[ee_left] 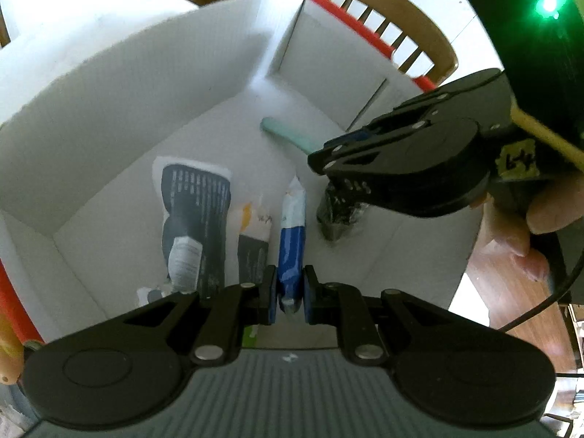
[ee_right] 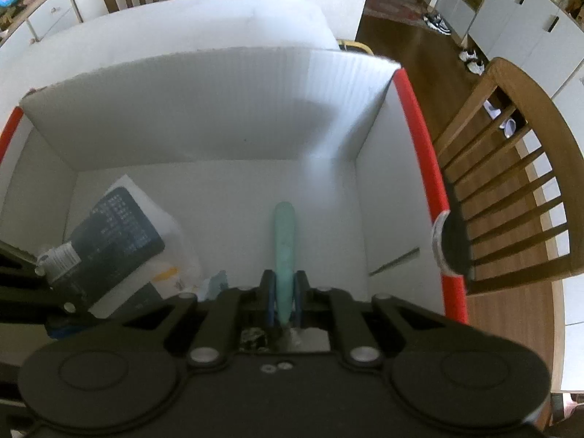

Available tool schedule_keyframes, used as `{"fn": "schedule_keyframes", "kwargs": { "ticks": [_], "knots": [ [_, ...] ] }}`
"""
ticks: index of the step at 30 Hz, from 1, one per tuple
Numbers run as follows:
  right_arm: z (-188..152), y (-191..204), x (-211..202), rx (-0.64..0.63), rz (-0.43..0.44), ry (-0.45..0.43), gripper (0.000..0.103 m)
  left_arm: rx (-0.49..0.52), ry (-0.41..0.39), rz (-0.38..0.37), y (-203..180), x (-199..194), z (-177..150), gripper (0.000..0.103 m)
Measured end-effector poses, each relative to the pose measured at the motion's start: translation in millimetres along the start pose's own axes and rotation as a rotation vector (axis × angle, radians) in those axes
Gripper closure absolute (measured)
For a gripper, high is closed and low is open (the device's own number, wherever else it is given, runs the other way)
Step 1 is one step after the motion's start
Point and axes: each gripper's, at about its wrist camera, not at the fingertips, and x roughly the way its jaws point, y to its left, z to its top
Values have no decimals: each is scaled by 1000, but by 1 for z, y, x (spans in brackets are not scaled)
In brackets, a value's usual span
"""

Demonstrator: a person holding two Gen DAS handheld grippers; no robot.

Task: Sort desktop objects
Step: 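Lower the blue package and green stick into the shoebox with both tools, then open left tool to release the blue package while right tool releases the green stick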

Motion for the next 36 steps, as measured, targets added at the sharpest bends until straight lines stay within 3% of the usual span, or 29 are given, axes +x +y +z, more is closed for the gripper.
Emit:
{"fn": "schedule_keyframes", "kwargs": {
  "ticks": [7, 14, 18, 29, 32, 33, 34, 36],
  "knots": [
    [4, 3, 5, 11, 0, 19, 93, -1, 25, 3, 0, 7, 1, 91],
    [7, -2, 2, 25, 8, 26, 83, -3, 32, 3, 1, 8, 2, 91],
    [3, -1, -4, 31, 11, 23, 81, -7, 26, 0, 6, 10, -1, 91],
    [1, -11, -18, 42, 41, -26, 52, -9, 9, 12, 8, 2, -3, 89],
    [0, -10, -23, 40, 50, -42, 44, -15, -3, -8, 9, -1, -4, 77],
    [0, -10, -25, 42, 56, -49, 43, -15, -9, -9, 9, -2, -4, 68],
    [-1, -9, -27, 42, 58, -54, 41, -14, -16, -11, 9, -4, -5, 53],
    [-2, -9, -30, 44, 61, -65, 38, -8, -28, -15, 8, -7, -5, 37]
  ]
}}
